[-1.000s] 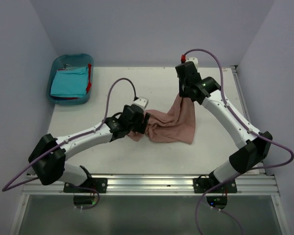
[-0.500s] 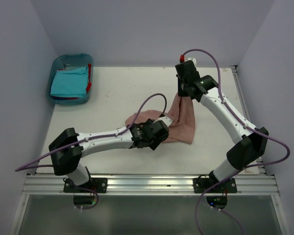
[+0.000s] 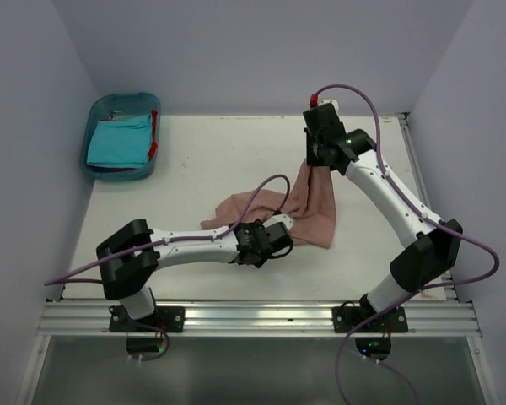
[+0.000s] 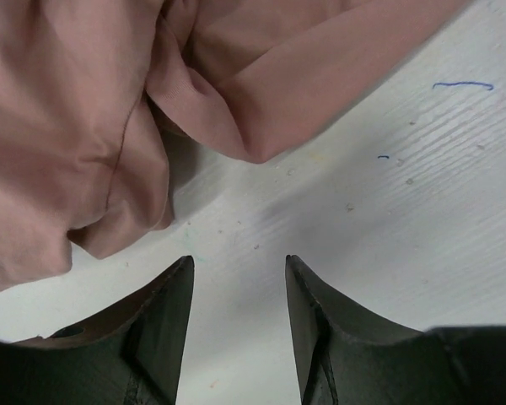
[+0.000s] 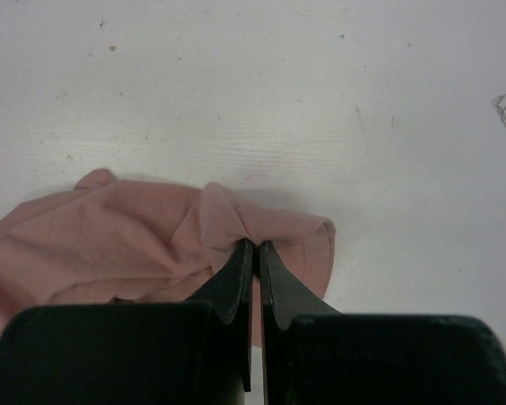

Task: Fold and stack the t-shirts
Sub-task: Flatten out the tshirt

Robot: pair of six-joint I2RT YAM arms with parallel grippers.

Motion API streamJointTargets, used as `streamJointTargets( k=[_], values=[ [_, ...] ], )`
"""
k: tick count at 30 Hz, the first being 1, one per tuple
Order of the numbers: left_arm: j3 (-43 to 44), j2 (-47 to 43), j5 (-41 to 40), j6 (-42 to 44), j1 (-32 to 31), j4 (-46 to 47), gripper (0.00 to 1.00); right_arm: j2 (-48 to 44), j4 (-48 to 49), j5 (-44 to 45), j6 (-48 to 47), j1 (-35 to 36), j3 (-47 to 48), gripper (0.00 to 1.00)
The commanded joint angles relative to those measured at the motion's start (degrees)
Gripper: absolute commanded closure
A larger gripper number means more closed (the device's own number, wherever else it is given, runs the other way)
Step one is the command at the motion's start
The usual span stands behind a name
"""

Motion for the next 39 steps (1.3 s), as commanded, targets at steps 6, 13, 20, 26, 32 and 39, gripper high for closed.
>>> streamJointTargets(
  k=[6, 13, 20, 26, 32, 39],
  values=[
    [-3.4, 1.31, -0.17, -0.29, 4.15, 3.84, 0.5, -1.13, 1.27, -1.01, -1.03, -0.32, 0.25, 1.0],
    [-5.25, 0.96, 2.28, 2.69, 9.96, 8.14, 0.52, -1.57, 1.36, -1.45, -0.94, -0.41, -0.46, 1.0],
    [-5.08, 2.01, 7.2, 4.02, 10.84, 10.6, 0.54, -1.92, 1.36, -1.1, -0.94, -0.41, -0.98, 1.0],
    [-6.57, 3.94, 8.09, 4.11, 11.36, 12.81, 0.54, -2.18, 1.71, -1.27, -0.86, -0.5, -1.69, 1.0],
    [-6.22, 5.44, 5.1, 2.26, 13.47, 12.37, 0.57, -2.27, 1.88, -1.36, -0.94, -0.5, -2.13, 1.0],
    [-4.9, 3.95, 1.67, 1.29, 14.0, 11.05, 0.59, -2.27, 1.97, -1.71, -1.03, -0.76, -2.39, 1.0]
  ],
)
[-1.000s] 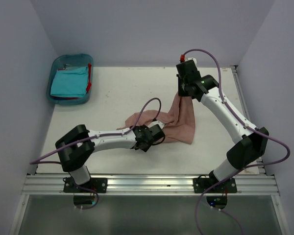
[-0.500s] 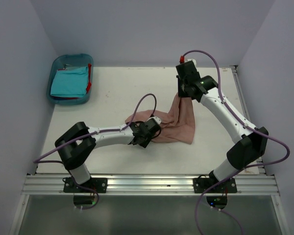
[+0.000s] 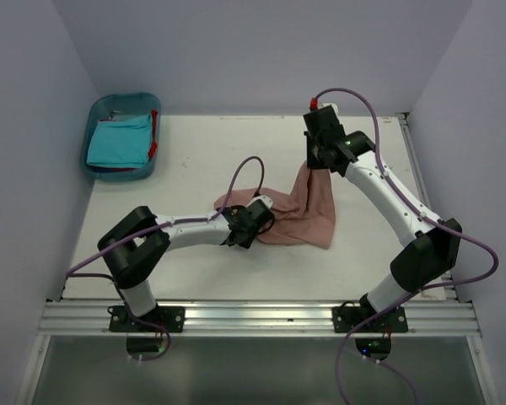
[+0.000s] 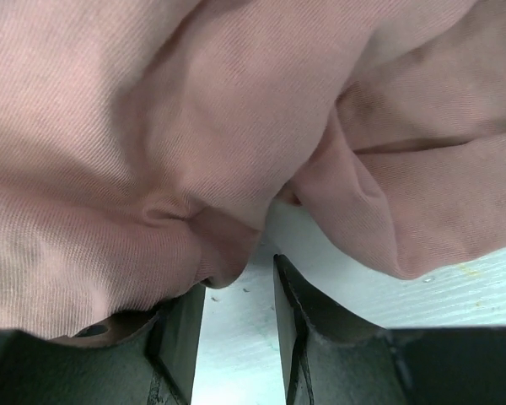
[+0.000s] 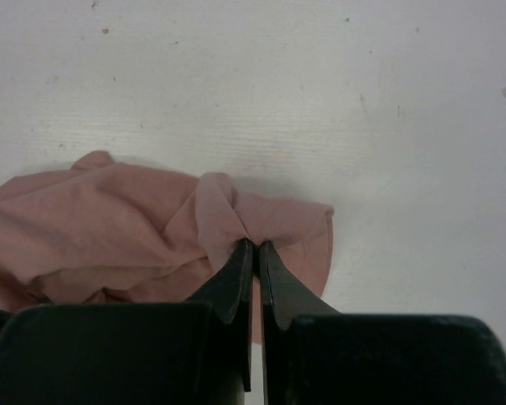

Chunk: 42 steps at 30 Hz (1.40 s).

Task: Fold and stack the t-shirts
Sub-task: Flatten out the tshirt

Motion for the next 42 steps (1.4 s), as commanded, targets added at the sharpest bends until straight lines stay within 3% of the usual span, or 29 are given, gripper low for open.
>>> streamJointTargets(
  k=[1, 19, 31, 36, 41, 42],
  values=[
    [1.11, -0.25, -3.14, -1.13, 0.47, -1.27, 0.59, -2.16, 1.6, -0.75, -1.01, -0.3, -0.45, 1.0],
    [0.58, -3.06, -7.53, -2.19, 0.47, -3.48, 0.61, -1.2, 1.78, -1.63, -1.19, -0.3, -0.62, 1.0],
    [-2.93, 0.89, -2.0, -1.13, 4.16, 1.18, 0.62, -1.37, 1.69, -1.54, -1.27, -0.39, -1.06, 1.0],
    [-3.99, 2.21, 0.28, -0.7, 5.66, 3.02, 0.7, -1.46, 1.69, -1.72, -1.27, -0.48, -1.06, 1.0],
    [-4.08, 3.7, 0.9, -0.69, 6.27, 3.73, 1.0, -1.81, 1.6, -1.46, -1.27, -0.39, -1.5, 1.0],
    [-4.08, 3.62, 0.82, -0.78, 6.27, 3.73, 1.0, -1.9, 1.69, -1.37, -1.27, -0.48, -1.59, 1.0]
  ],
)
